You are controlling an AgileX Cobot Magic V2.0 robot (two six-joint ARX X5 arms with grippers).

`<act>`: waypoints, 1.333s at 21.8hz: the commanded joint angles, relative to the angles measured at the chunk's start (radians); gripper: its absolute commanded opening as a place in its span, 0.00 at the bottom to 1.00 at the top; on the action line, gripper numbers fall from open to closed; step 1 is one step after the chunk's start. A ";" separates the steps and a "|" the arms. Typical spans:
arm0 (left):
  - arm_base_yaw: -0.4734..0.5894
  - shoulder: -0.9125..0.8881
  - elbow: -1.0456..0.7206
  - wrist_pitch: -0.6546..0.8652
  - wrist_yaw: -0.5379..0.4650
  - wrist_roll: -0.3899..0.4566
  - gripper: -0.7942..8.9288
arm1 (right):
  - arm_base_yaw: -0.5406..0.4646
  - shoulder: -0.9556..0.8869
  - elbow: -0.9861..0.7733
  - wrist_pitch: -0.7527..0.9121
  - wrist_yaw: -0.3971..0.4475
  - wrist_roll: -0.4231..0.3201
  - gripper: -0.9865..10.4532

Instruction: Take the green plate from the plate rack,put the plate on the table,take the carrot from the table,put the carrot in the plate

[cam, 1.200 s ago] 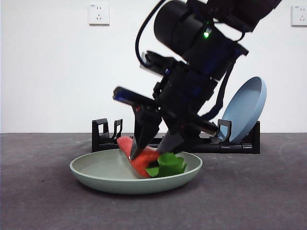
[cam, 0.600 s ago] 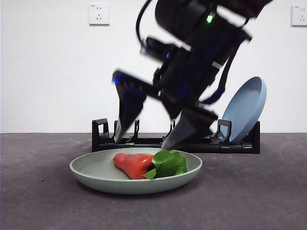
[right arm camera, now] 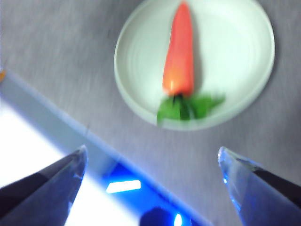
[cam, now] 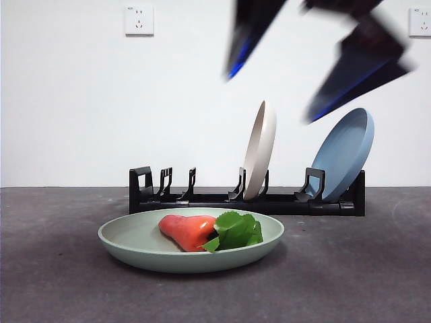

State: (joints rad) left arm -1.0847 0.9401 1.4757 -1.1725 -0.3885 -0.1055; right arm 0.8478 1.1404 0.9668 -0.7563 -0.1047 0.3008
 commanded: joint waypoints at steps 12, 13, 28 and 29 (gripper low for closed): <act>0.000 -0.002 -0.001 -0.104 0.166 -0.027 0.24 | 0.026 -0.366 0.002 -0.348 -0.054 -0.002 0.46; 0.000 -0.002 -0.001 -0.110 0.173 -0.027 0.24 | 0.026 -0.379 0.002 -0.355 -0.054 -0.002 0.41; 0.000 0.000 -0.001 -0.167 0.184 -0.029 0.08 | 0.026 -0.410 0.002 -0.370 -0.046 -0.003 0.09; 0.000 0.000 -0.001 -0.167 0.184 -0.029 0.08 | 0.026 -0.411 0.002 -0.370 -0.046 -0.003 0.09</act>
State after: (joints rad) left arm -1.0847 0.9405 1.4757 -1.3331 -0.2005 -0.1253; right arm 0.8711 0.7307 0.9668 -1.1297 -0.1539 0.2993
